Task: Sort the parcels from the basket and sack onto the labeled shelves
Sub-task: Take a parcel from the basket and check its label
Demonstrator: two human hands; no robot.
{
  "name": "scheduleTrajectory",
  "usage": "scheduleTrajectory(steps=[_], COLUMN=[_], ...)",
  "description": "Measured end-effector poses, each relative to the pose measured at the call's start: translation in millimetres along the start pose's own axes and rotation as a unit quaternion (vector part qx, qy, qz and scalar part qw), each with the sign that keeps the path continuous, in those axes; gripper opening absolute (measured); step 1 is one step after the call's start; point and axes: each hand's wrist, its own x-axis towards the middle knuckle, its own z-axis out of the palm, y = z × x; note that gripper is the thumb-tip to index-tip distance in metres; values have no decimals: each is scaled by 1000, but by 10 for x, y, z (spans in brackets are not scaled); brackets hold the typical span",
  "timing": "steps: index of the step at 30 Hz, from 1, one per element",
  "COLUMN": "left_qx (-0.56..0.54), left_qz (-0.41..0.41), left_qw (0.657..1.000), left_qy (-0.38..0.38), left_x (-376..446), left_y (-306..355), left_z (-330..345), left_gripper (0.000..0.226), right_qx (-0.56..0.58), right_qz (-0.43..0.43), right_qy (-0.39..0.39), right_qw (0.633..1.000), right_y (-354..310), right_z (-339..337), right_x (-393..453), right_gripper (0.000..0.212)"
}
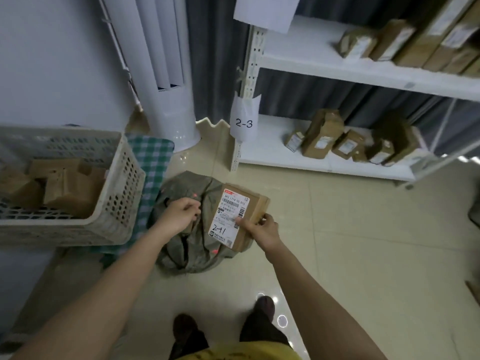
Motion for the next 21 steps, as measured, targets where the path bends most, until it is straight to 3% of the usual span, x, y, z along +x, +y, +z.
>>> scheduleTrajectory(steps=[3,8,15,21], left_qx=[9,46,121,159], left_qz=[11,65,138,195], left_qw=[1000,996,982,967], left_qy=[-21,-46,-40,-31], left_x=[129,285,484,739], left_y=[273,905,1851,2672], left_z=[503,1443,2507,2987], left_gripper=[20,16,26,24], right_qx=[0,-5,-27,-13], right_qz=[7,-1,-48,-78], right_qy=[37,62,135,185], right_qw=[999,998,989,979], right_y=[68,10,-229,-624], right_z=[-494,-1562,-2935,-3753], right_x=[104,263,471,811], right_gripper=[119,127,92,90])
